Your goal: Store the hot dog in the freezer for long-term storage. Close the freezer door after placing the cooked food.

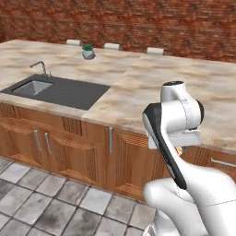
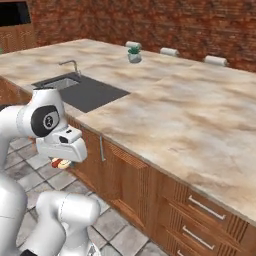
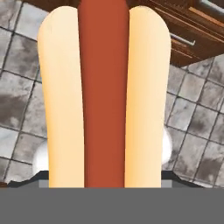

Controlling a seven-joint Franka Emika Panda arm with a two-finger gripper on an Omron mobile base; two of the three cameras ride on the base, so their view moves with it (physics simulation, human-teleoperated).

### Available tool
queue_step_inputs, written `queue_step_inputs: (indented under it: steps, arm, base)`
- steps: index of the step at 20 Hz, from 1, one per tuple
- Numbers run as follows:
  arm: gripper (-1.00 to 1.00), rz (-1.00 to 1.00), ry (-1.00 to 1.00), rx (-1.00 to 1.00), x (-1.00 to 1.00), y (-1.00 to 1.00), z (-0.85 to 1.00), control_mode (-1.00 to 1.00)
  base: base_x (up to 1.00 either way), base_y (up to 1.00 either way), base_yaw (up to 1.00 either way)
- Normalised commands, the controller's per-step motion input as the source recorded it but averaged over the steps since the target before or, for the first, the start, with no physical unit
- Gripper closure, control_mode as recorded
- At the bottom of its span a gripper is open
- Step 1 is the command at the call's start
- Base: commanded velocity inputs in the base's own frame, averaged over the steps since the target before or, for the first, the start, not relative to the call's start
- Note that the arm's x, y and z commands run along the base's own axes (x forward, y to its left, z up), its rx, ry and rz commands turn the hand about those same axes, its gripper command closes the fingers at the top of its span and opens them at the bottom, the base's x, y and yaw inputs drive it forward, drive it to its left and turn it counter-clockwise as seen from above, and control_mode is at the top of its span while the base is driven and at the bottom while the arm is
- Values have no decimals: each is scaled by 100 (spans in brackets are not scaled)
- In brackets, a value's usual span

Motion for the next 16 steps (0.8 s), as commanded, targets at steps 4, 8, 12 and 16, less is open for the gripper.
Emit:
queue_step_inputs:
  steps: [4,8,12,16]
  arm:
    - [100,0,0,0,0,0,0,100]
    - [100,0,0,0,0,0,0,100]
    - [100,0,0,0,0,0,0,100]
    - [100,0,0,0,0,0,0,100]
  base:
    - [18,0,97]
    - [31,-6,95]
    - [91,14,60]
    - [97,40,28]
